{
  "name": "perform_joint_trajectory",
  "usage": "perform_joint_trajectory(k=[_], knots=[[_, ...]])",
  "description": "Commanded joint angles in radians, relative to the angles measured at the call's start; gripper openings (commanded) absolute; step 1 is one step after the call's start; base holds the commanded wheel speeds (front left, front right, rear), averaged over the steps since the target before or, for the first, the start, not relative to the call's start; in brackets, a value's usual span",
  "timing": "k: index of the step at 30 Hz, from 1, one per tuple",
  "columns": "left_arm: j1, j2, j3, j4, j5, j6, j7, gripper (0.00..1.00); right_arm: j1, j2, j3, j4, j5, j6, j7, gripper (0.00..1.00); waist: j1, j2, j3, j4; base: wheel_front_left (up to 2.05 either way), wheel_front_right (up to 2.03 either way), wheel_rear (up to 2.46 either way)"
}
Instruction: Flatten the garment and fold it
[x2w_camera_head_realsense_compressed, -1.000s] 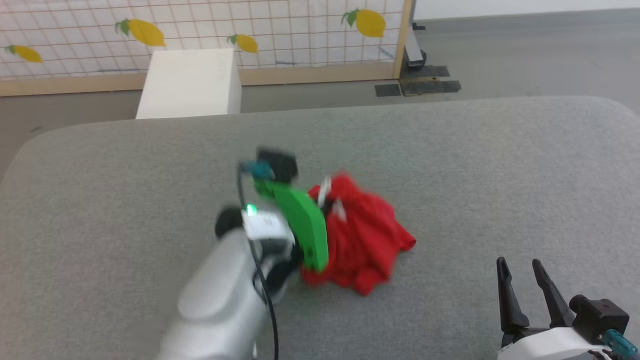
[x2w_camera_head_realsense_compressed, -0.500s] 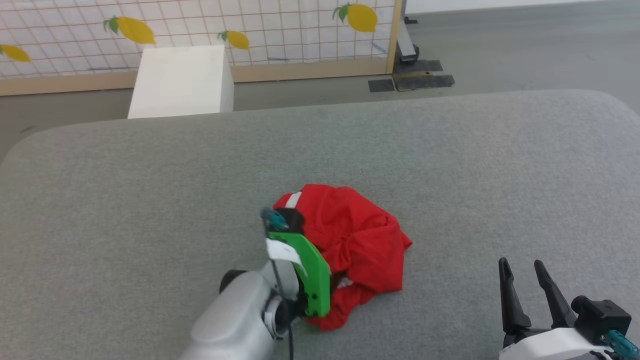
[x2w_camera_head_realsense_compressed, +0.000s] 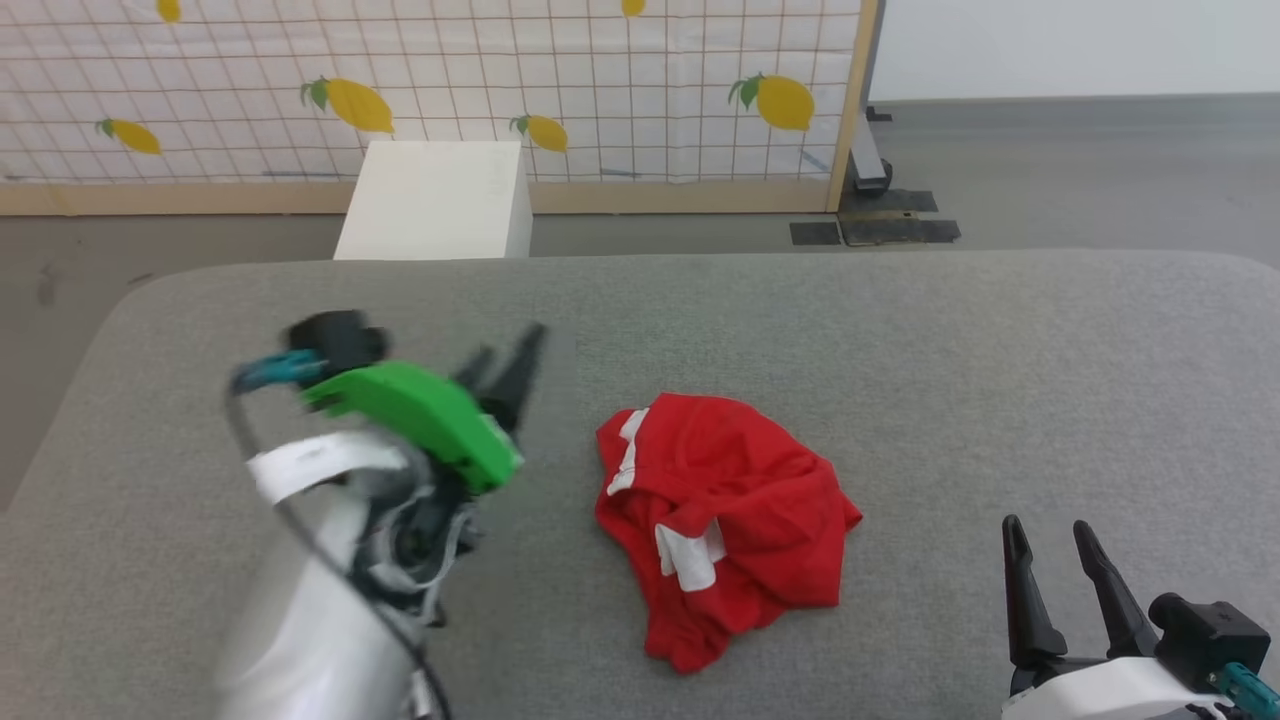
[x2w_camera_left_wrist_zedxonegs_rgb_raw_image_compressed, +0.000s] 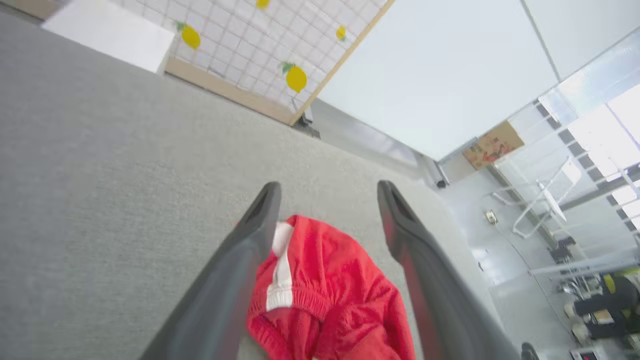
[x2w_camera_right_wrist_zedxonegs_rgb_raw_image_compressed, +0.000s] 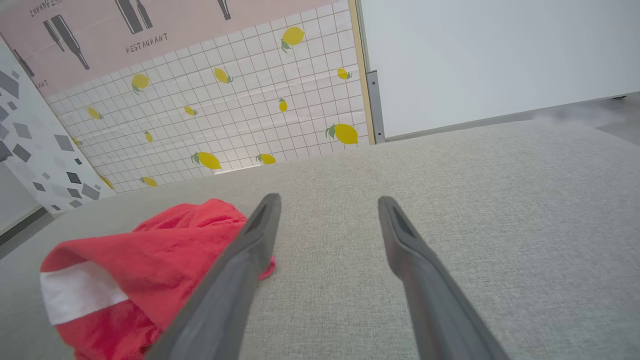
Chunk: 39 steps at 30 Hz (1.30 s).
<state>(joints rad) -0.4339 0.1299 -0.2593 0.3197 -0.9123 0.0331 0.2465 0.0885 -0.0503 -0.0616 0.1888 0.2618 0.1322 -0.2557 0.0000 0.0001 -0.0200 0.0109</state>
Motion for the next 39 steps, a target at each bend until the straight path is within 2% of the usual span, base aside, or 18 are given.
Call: perform_joint_trajectory(k=[1, 7, 11, 14, 18, 23, 27, 33, 39], knots=[[0.045, 0.031, 0.026, -0.034, 0.016, 0.009, -0.055, 1.00, 0.009, 0.000, 0.002, -0.006, 0.005, -0.002, -0.006, 1.00, 0.0000, -0.0001, -0.009, 0.010, 0.00, 0.00, 0.00], [0.223, 0.146, 0.094, -0.140, 0.225, 0.064, -0.386, 1.00, -0.008, 0.000, 0.017, -0.002, -0.001, -0.002, 0.002, 1.00, 0.0000, -0.0001, -0.008, 0.013, 0.00, 0.00, 0.00], [0.330, 0.173, 0.085, -0.173, 0.334, 0.096, -0.481, 1.00, -0.030, 0.000, 0.017, 0.007, -0.016, -0.002, 0.067, 1.00, 0.0000, -0.0001, 0.002, 0.020, 0.00, 0.00, 0.00], [0.377, 0.173, 0.078, -0.192, 0.379, 0.108, -0.497, 1.00, -0.062, 0.000, 0.022, 0.016, -0.032, -0.002, 0.151, 1.00, 0.0000, -0.0001, 0.016, 0.027, 0.00, 0.00, 0.00], [0.402, 0.162, 0.070, -0.215, 0.420, 0.116, -0.504, 1.00, -0.148, 0.000, 0.042, 0.038, -0.076, -0.002, 0.329, 1.00, 0.0000, -0.0001, 0.042, 0.034, 0.00, 0.00, 0.00], [0.402, 0.145, 0.061, -0.235, 0.452, 0.118, -0.507, 1.00, -0.308, 0.000, 0.108, 0.099, -0.193, -0.002, 0.641, 1.00, 0.0000, -0.0001, 0.088, 0.046, 0.00, 0.00, 0.00], [0.389, 0.130, 0.059, -0.242, 0.465, 0.113, -0.508, 1.00, -0.426, 0.000, 0.163, 0.159, -0.263, -0.002, 0.841, 1.00, 0.0000, -0.0001, 0.122, 0.070, 0.00, 0.00, 0.00], [0.370, 0.110, 0.058, -0.260, 0.484, 0.103, -0.508, 1.00, -0.517, -0.004, 0.189, 0.257, -0.324, -0.002, 0.988, 1.00, 0.0000, -0.0001, 0.168, 0.114, 0.00, 0.00, 0.00], [0.358, 0.096, 0.065, -0.265, 0.497, 0.093, -0.508, 1.00, -0.521, -0.005, 0.212, 0.325, -0.319, -0.002, 1.049, 1.00, 0.0000, -0.0001, 0.197, 0.138, 0.00, 0.00, 0.00]])
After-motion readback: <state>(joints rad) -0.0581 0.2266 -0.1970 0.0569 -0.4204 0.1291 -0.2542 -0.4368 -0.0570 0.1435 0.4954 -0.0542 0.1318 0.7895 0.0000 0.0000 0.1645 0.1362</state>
